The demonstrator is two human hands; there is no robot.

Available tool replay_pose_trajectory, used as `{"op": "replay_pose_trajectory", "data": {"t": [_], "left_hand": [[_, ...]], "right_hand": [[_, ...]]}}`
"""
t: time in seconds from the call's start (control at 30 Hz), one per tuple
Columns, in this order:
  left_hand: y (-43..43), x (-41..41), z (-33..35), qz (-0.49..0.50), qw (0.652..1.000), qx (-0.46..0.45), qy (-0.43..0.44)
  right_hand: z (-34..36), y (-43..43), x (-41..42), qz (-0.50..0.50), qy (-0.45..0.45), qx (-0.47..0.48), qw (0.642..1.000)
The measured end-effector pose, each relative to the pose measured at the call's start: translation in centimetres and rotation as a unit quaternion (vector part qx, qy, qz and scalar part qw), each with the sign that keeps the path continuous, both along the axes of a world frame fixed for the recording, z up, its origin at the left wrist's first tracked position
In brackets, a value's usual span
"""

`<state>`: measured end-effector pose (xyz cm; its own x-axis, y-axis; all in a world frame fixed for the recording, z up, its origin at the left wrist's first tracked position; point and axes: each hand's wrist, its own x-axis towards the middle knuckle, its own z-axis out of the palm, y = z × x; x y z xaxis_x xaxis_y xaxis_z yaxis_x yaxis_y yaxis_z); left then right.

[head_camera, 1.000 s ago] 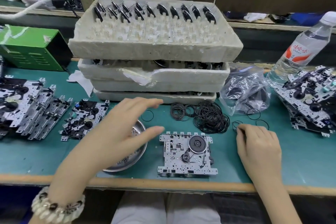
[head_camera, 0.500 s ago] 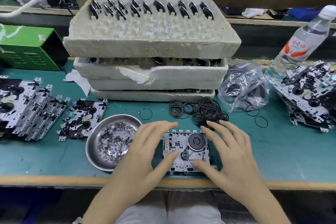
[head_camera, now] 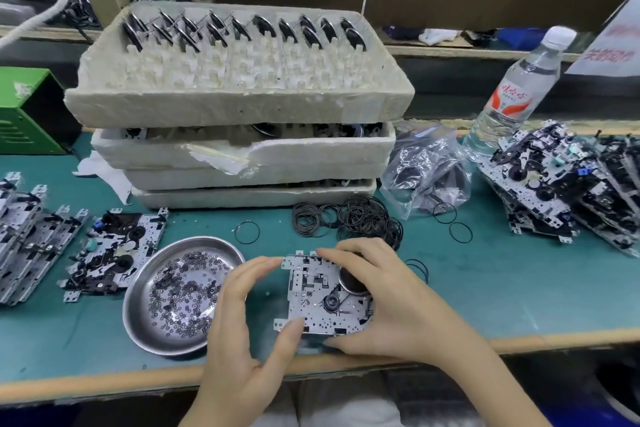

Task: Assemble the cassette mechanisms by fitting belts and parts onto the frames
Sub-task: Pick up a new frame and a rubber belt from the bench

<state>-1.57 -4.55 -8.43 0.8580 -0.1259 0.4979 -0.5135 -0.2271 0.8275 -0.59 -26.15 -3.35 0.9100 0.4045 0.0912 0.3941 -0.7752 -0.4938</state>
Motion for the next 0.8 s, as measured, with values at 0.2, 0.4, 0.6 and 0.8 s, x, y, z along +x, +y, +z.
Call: {"op": "replay_pose_trajectory", "data": {"t": [0.2, 0.4, 0.6, 0.8], "left_hand": [[0.3, 0.2, -0.7, -0.018, 1.0, -0.002, -0.019], [0.0, 0.2, -0.3, -0.04, 0.998, 0.055, -0.018], [-0.2, 0.2, 0.4, -0.04, 0.995, 0.088, -0.013], [-0.3, 0.2, 0.7, -0.035, 0.993, 0.116, -0.015]], "right_hand": [[2.0, -7.1, -2.5, -0.19, -0.074, 0.012, 0.979], [2.1, -15.7, -5.0, -0.312, -0.016, -0.091, 0.946], [1.5, -22.3, -5.9, -0.322, 0.095, -0.242, 0.91], [0.3, -18.8, -6.5, -0.363, -0.101, -0.28, 0.883]]}}
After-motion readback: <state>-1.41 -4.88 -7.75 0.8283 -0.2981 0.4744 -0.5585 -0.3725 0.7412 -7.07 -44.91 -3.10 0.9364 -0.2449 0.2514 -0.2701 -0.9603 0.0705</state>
